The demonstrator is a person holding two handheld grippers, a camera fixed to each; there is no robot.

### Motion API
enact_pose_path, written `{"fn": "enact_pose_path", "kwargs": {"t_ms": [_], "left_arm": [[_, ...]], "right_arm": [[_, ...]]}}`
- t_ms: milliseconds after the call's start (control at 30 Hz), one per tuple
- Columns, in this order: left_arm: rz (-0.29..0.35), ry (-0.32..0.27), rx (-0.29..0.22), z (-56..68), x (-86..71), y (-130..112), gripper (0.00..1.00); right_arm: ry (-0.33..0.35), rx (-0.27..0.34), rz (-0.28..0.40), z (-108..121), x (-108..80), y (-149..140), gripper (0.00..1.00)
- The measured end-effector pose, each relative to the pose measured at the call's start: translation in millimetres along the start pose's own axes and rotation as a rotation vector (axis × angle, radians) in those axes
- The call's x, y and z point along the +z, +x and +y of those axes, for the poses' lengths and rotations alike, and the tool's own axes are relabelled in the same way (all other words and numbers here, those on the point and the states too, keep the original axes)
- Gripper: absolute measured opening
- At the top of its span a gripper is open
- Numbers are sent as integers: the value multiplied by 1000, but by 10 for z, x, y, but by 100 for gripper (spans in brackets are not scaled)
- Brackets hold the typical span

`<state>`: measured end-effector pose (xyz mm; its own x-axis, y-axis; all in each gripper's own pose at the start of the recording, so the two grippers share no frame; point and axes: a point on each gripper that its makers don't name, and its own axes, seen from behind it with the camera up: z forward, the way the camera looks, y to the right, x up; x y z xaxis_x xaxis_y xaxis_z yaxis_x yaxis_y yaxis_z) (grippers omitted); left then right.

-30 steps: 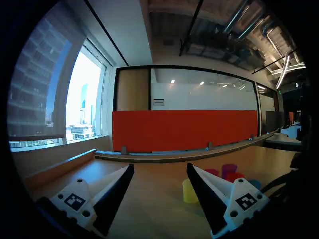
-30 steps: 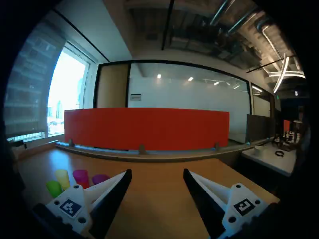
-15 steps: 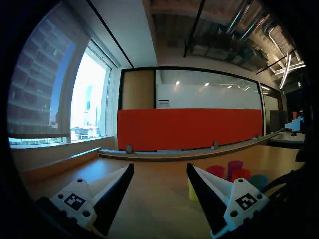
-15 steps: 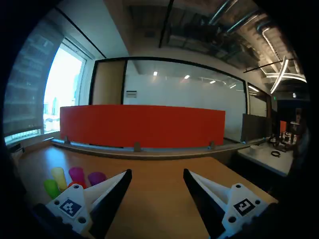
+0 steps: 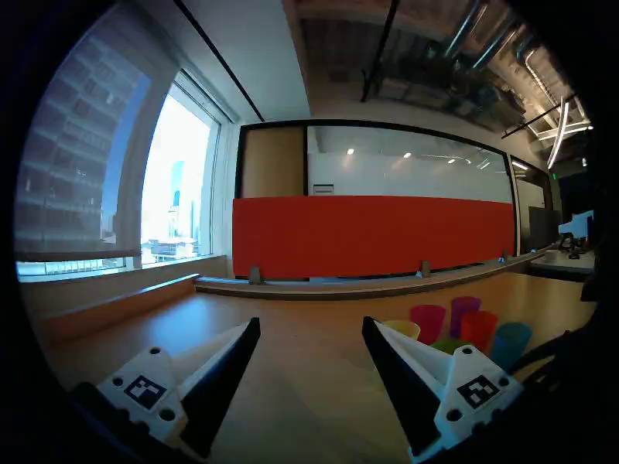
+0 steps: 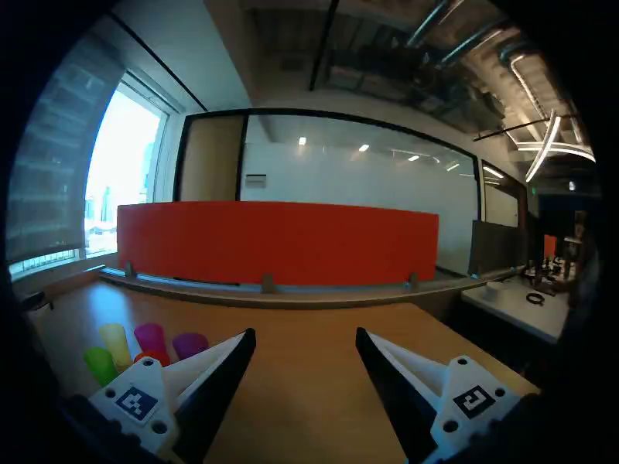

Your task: Pour water

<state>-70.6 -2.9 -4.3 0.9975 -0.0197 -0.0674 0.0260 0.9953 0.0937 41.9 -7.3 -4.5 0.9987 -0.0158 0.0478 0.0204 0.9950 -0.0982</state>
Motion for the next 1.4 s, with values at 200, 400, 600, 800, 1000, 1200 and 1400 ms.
{"fn": "enact_pose_path", "kwargs": {"t_ms": [200,400,600,800,1000,1200,1400], "left_arm": [[-2,-1,0,0,18,-31,98],[-13,-4,-15,1,24,-91,98],[-27,-2,-13,-19,26,-147,98],[-38,-5,-6,-13,36,-174,98],[-50,-2,-4,-19,48,-214,98],[-51,-1,-3,-18,51,-225,98],[-53,-1,-2,-20,54,-241,98]], "right_arm": [[-5,-8,-3,6,7,-21,100],[-6,-11,0,-1,14,4,100],[-3,-16,-1,-32,11,8,100],[2,-14,-1,-60,16,8,100],[6,-17,-2,-80,4,15,100],[12,-16,-4,-103,-5,17,100],[20,-14,4,-128,-31,30,100]]}}
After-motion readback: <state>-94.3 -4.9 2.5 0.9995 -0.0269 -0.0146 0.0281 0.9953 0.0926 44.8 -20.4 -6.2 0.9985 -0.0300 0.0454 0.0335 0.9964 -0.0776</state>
